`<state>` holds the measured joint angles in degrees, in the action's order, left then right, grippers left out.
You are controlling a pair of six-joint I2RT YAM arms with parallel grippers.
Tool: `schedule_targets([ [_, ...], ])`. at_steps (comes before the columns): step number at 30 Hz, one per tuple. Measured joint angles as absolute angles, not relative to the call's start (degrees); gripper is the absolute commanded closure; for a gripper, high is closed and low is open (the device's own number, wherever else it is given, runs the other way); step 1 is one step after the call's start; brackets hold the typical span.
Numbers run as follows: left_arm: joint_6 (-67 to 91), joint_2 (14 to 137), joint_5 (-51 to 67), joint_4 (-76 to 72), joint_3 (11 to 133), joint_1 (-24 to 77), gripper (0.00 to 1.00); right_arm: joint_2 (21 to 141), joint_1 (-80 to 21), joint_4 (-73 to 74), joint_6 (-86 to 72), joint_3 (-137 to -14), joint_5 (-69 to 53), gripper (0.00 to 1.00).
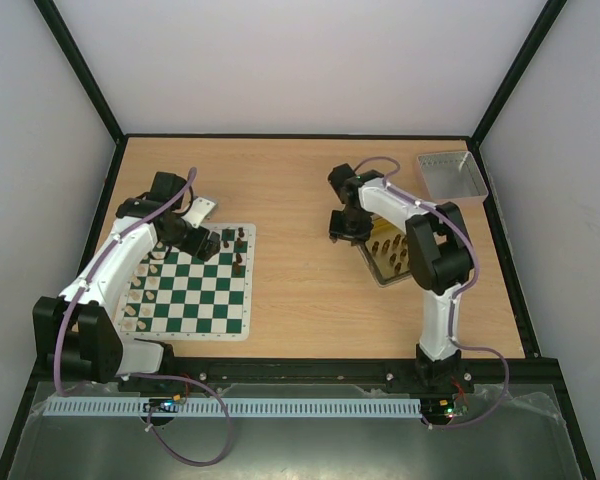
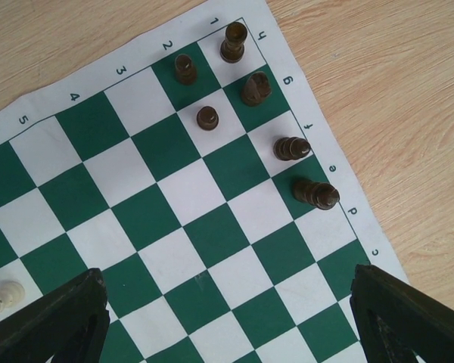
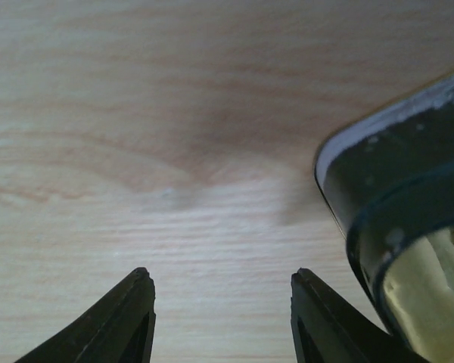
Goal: Set up the chess pieces on the board
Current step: Move the storage box to the center of the board, then move the chessboard to the center of the board.
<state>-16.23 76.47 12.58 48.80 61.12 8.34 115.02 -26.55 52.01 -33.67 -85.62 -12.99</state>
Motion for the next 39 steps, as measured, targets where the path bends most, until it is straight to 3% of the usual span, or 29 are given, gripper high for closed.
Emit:
schedule_targets([
  [11,-16.2,76.5,11.7,48.8,61.1,8.3,0.12,115.3,-18.1,50.6,-34.7,-85.4,-11.2,0.52],
  [18,-18.3,76.5,10.1,50.3,62.2,8.3,0.14,115.2,-16.0,49.2,-34.0,-85.0,-14.0,0.27],
  [29,-27.7,78.6,5.8,53.8,62.7,5.9,0.49,109.7,-20.6,48.3,-33.2,-82.3,-16.4,0.25],
  [39,-30.2,85.3,3.8,47.7,52.9,5.2,0.36,101.9,-25.8,48.4,-34.0,-80.7,-16.6,0.18],
])
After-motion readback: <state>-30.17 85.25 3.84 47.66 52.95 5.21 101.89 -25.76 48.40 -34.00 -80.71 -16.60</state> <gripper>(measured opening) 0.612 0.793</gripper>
